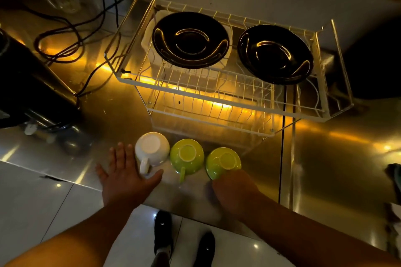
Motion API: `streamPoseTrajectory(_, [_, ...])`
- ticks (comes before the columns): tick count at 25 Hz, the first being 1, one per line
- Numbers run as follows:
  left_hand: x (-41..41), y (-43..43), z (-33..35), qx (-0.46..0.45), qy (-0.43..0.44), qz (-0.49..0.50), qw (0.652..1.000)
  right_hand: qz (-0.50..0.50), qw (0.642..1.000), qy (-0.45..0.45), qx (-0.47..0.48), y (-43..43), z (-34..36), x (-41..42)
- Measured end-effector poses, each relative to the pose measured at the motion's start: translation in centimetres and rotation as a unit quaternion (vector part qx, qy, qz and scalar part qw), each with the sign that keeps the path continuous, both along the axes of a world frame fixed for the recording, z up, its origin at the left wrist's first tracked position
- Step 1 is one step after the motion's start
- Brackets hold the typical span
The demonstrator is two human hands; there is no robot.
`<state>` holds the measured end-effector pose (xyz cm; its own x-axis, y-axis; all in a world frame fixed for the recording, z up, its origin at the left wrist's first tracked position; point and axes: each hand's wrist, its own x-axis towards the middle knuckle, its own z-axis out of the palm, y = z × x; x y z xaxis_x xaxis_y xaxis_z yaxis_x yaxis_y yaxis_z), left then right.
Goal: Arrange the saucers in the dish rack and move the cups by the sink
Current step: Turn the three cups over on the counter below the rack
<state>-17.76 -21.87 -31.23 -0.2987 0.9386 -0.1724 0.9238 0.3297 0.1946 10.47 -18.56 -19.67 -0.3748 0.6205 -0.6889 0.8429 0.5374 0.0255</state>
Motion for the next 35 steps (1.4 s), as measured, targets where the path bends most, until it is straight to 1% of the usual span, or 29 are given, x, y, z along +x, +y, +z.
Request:
streamPoseTrajectory(1, [-0.1, 0.1, -0.1, 0.000, 0.005, -0.001, 1.000, 0.016, 1.000, -0.018, 0.001, 0.4, 0.7, -0.2])
streamPoseTrajectory(2, [-0.1, 0.1, -0.2, -0.002, 0.011, -0.002, 1.000, 0.020, 0.999, -0.022, 0.023, 1.1, 1.8, -0.4])
streamPoseTrajectory(5, [-0.1, 0.2, 0.0, -0.008, 0.019, -0.005, 1.000, 0.007, 0.986, 0.027, 0.167, 3.2, 4.4, -0.8])
streamPoseTrajectory(6, [0.0, 0.2, 0.1, -0.009, 0.020, -0.005, 1.000, -0.019, 0.986, 0.044, 0.159, 4.0, 4.8, -0.8])
streamPoseTrajectory(8, [0.0, 0.2, 0.2, -0.012, 0.017, -0.005, 1.000, -0.088, 0.993, 0.023, 0.070, 6.1, 5.9, -0.7])
streamPoseTrajectory(9, [0.1, 0.2, 0.2, -0.012, 0.015, -0.005, 1.000, -0.118, 0.991, 0.013, 0.068, 7.2, 6.3, -0.4])
streamPoseTrajectory(10, [0.1, 0.2, 0.2, -0.012, 0.016, -0.005, 1.000, -0.153, 0.986, 0.022, 0.066, 8.2, 6.7, 0.1])
streamPoseTrajectory(13, [-0.1, 0.2, 0.0, -0.020, 0.026, -0.008, 0.999, -0.272, 0.957, 0.100, 0.018, 9.1, 6.5, 3.0])
streamPoseTrajectory(14, [-0.1, 0.2, -0.1, -0.021, 0.026, -0.009, 0.999, -0.312, 0.940, 0.138, -0.007, 8.4, 6.1, 4.1])
streamPoseTrajectory(15, [-0.2, 0.2, -0.2, -0.021, 0.026, -0.010, 0.999, -0.365, 0.910, 0.192, -0.034, 7.4, 5.6, 5.1])
streamPoseTrajectory(16, [-0.2, 0.3, -0.2, -0.021, 0.026, -0.009, 0.999, -0.423, 0.866, 0.259, -0.059, 6.2, 5.0, 5.6])
streamPoseTrajectory(18, [-0.2, 0.3, -0.2, -0.026, 0.023, -0.009, 0.999, -0.521, 0.759, 0.380, -0.092, 3.6, 3.6, 5.8])
streamPoseTrajectory(20, [-0.1, 0.3, -0.2, -0.027, 0.024, -0.009, 0.999, -0.610, 0.639, 0.455, -0.109, 1.2, 2.0, 5.5])
streamPoseTrajectory(21, [-0.1, 0.3, -0.1, -0.027, 0.024, -0.009, 0.999, -0.641, 0.591, 0.477, -0.116, 0.3, 1.3, 5.3])
streamPoseTrajectory(23, [-0.1, 0.3, -0.1, -0.026, 0.023, -0.008, 0.999, -0.674, 0.524, 0.506, -0.126, -1.1, 0.0, 4.6])
streamPoseTrajectory(26, [0.0, 0.4, 0.0, -0.025, 0.025, -0.007, 0.999, -0.722, 0.415, 0.529, -0.167, -2.6, -2.0, 3.5])
streamPoseTrajectory(27, [0.0, 0.4, 0.0, -0.026, 0.025, -0.008, 0.999, -0.727, 0.394, 0.535, -0.176, -2.8, -2.5, 3.2])
streamPoseTrajectory(31, [-0.1, 0.4, -0.1, -0.028, 0.020, -0.007, 0.999, -0.727, 0.356, 0.556, -0.187, -3.3, -3.6, 2.8])
streamPoseTrajectory(33, [0.0, 0.4, -0.1, -0.032, 0.025, -0.006, 0.999, -0.734, 0.344, 0.555, -0.187, -3.3, -4.0, 2.8])
streamPoseTrajectory(35, [-0.1, 0.4, -0.1, -0.032, 0.022, -0.005, 0.999, -0.738, 0.340, 0.553, -0.182, -3.4, -4.2, 2.7])
